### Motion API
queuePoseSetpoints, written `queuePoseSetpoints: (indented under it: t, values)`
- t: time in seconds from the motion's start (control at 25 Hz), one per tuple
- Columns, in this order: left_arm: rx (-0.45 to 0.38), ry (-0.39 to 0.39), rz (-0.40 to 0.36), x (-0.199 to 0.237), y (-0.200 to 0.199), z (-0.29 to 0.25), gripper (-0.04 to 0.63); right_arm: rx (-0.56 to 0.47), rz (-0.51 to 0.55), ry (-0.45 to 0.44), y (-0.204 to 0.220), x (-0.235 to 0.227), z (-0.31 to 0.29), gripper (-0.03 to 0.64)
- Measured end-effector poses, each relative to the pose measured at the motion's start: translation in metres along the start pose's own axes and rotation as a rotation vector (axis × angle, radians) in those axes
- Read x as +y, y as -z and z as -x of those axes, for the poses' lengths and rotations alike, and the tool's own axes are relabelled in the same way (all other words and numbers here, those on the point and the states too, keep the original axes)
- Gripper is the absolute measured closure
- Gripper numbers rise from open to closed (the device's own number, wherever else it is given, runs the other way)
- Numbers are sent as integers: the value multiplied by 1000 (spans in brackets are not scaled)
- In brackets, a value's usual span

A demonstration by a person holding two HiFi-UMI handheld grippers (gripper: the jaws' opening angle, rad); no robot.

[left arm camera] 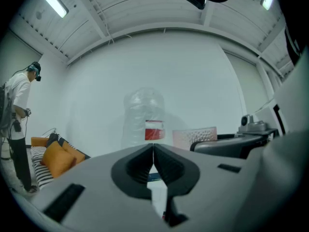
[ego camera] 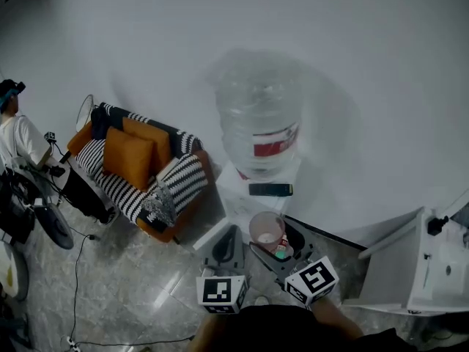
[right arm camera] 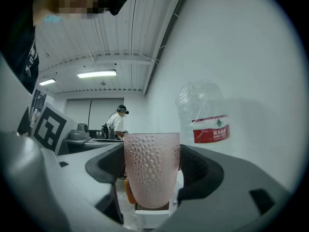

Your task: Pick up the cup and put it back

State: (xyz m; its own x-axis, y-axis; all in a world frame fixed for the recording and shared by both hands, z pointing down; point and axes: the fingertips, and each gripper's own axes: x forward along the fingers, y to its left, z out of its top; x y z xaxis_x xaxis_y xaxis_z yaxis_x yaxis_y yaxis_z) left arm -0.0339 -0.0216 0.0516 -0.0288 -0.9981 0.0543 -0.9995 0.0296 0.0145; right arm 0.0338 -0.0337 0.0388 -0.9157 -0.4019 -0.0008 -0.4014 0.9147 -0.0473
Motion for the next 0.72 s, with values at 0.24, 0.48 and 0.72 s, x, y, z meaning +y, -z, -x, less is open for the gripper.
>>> queuePoseSetpoints:
  t: [0.24,0.48,0.72]
  values:
    - [15,-2,5,7,4,-3,583,-9,5,-17,-1,0,-8,258]
    - [15,-59,-8,36,4,-6,583,-7,-3,-23,3,8,-24,258]
    - [82,-100,-21,79,22,-4,583,-2,-44,-29,19,13,-60,258]
